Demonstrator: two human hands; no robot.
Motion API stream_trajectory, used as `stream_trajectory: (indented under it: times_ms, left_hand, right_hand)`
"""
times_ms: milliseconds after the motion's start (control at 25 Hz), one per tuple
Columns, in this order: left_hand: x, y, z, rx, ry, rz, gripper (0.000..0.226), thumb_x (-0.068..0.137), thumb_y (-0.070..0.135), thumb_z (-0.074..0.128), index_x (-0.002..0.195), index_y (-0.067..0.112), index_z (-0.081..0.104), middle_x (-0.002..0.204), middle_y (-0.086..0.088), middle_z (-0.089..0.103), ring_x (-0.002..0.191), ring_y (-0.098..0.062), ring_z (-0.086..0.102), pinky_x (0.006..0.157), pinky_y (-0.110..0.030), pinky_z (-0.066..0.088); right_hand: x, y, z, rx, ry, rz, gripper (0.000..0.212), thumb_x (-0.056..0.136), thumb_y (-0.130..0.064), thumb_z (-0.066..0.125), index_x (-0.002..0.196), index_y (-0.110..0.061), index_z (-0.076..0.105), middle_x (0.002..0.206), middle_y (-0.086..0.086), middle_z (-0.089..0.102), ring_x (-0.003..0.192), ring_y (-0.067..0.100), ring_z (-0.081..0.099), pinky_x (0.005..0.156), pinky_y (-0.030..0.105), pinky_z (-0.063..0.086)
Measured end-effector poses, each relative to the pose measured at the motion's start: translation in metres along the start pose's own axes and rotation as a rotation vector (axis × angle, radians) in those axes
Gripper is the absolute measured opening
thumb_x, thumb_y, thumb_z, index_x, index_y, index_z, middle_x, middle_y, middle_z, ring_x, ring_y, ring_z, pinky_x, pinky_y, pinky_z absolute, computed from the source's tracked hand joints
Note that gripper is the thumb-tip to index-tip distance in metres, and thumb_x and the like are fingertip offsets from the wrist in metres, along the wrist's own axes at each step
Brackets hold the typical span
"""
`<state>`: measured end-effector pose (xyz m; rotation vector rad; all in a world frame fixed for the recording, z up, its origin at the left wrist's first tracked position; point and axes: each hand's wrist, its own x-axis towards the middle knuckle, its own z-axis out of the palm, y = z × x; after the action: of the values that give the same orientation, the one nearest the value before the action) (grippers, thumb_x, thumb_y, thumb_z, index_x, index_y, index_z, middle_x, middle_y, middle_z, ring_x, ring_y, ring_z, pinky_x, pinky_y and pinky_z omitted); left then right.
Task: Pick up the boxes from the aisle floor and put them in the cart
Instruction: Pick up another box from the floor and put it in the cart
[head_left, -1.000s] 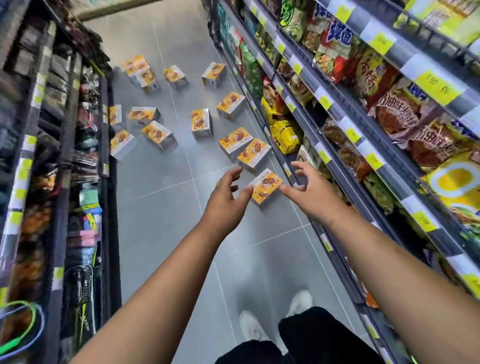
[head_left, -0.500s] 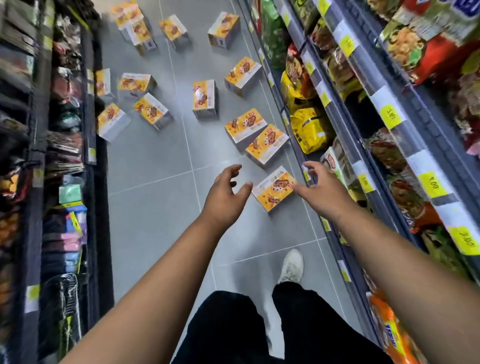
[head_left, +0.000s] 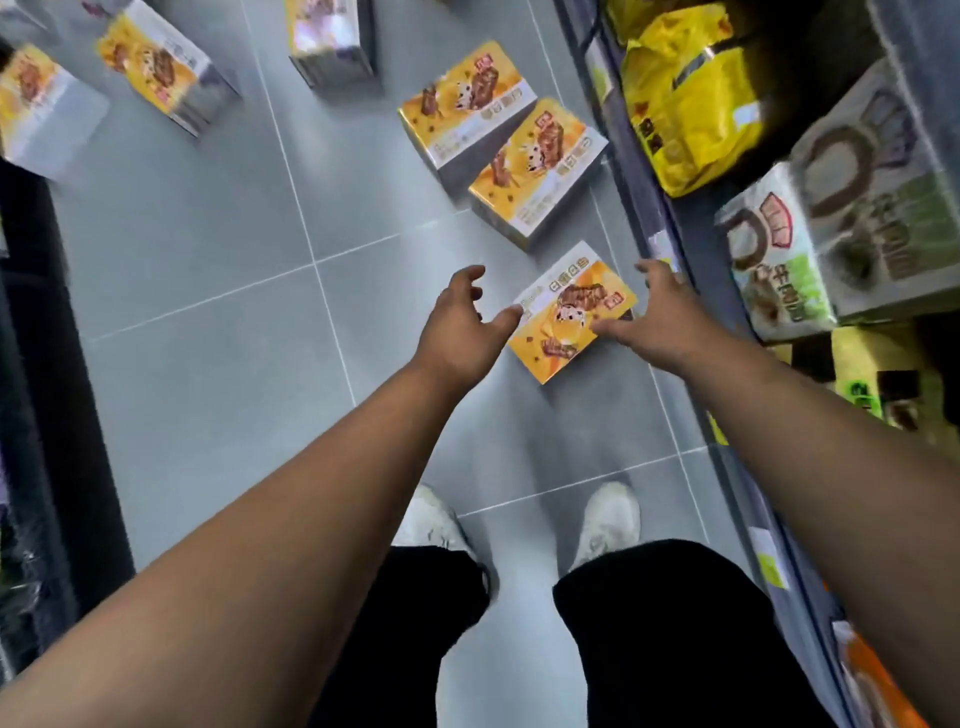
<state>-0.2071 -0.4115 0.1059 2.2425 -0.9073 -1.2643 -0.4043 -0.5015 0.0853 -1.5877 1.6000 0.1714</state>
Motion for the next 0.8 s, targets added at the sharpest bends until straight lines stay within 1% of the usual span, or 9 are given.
stream_trajectory:
  times_ms: [80,160,280,360,440,480,560,640,800]
  left_hand:
    - [0.05,-0.039,0.035,0.029,-0.032,-0.04,0.072,0.088,0.043,0.067,0.147,0.024,0.031,0.144,-0.006,0.044,0.124,-0.021,0.052,0.102,-0.041,0.046]
    - [0.102,-0.078,0.072,0.076,-0.048,-0.076,0.08,0.086,0.044,0.069,0.15,0.021,0.026,0.148,-0.009,0.037,0.13,-0.024,0.047,0.105,-0.037,0.042]
    - [0.16,-0.124,0.117,0.092,-0.089,-0.161,0.094,0.083,0.044,0.073,0.153,0.019,0.015,0.152,-0.011,0.027,0.132,-0.027,0.042,0.097,-0.029,0.038]
    - [0.194,-0.152,0.144,0.075,-0.117,-0.231,0.107,0.078,0.045,0.078,0.154,0.02,0.008,0.151,-0.011,0.028,0.13,-0.031,0.044,0.098,-0.034,0.044]
    - [0.218,-0.174,0.161,-0.071,-0.147,-0.296,0.117,0.067,0.043,0.086,0.153,0.021,0.01,0.146,-0.009,0.04,0.122,-0.032,0.053,0.096,-0.046,0.051]
    - [0.225,-0.179,0.167,-0.157,-0.145,-0.317,0.116,0.059,0.041,0.089,0.148,0.02,0.019,0.14,-0.008,0.048,0.115,-0.03,0.059,0.09,-0.048,0.055]
    - [0.232,-0.18,0.172,-0.237,-0.134,-0.33,0.097,0.047,0.037,0.087,0.13,0.02,0.039,0.125,-0.008,0.058,0.101,-0.028,0.067,0.077,-0.047,0.061]
    - [0.224,-0.175,0.169,-0.258,-0.126,-0.324,0.085,0.048,0.031,0.086,0.121,0.018,0.044,0.118,-0.008,0.06,0.094,-0.027,0.069,0.07,-0.046,0.062]
    - [0.184,-0.15,0.132,-0.272,-0.063,-0.307,0.066,0.066,0.021,0.085,0.117,0.02,0.044,0.12,-0.008,0.057,0.096,-0.026,0.067,0.065,-0.043,0.062]
  right_hand:
    - [0.053,0.028,0.036,-0.073,-0.019,0.014,0.095,0.073,-0.043,0.08,0.148,-0.017,0.027,0.148,0.016,0.033,0.133,0.032,0.038,0.105,0.04,0.034]
    - [0.108,0.054,0.067,-0.131,-0.014,0.016,0.101,0.071,-0.044,0.082,0.149,-0.017,0.024,0.149,0.016,0.029,0.134,0.032,0.038,0.106,0.038,0.033]
    - [0.174,0.089,0.103,-0.22,-0.006,0.007,0.117,0.064,-0.048,0.085,0.152,-0.019,0.013,0.154,0.015,0.017,0.137,0.031,0.035,0.109,0.037,0.032]
    - [0.214,0.111,0.124,-0.227,-0.007,0.038,0.128,0.057,-0.049,0.088,0.153,-0.02,0.008,0.153,0.017,0.015,0.137,0.033,0.035,0.111,0.039,0.032]
    - [0.238,0.127,0.14,-0.148,-0.01,0.08,0.131,0.054,-0.046,0.091,0.152,-0.02,0.009,0.15,0.018,0.022,0.135,0.033,0.036,0.11,0.039,0.033]
    - [0.246,0.132,0.144,-0.111,0.011,0.086,0.13,0.053,-0.044,0.091,0.152,-0.019,0.011,0.149,0.018,0.025,0.135,0.032,0.036,0.109,0.038,0.034]
    - [0.251,0.135,0.145,-0.094,0.059,0.066,0.125,0.051,-0.042,0.093,0.15,-0.016,0.019,0.146,0.017,0.031,0.131,0.032,0.04,0.105,0.038,0.036]
    - [0.238,0.129,0.14,-0.097,0.091,0.066,0.121,0.05,-0.042,0.093,0.147,-0.016,0.025,0.143,0.016,0.034,0.127,0.033,0.045,0.103,0.039,0.039]
    - [0.183,0.097,0.108,-0.103,0.136,0.04,0.12,0.05,-0.046,0.092,0.145,-0.018,0.025,0.142,0.016,0.034,0.126,0.033,0.043,0.102,0.042,0.039]
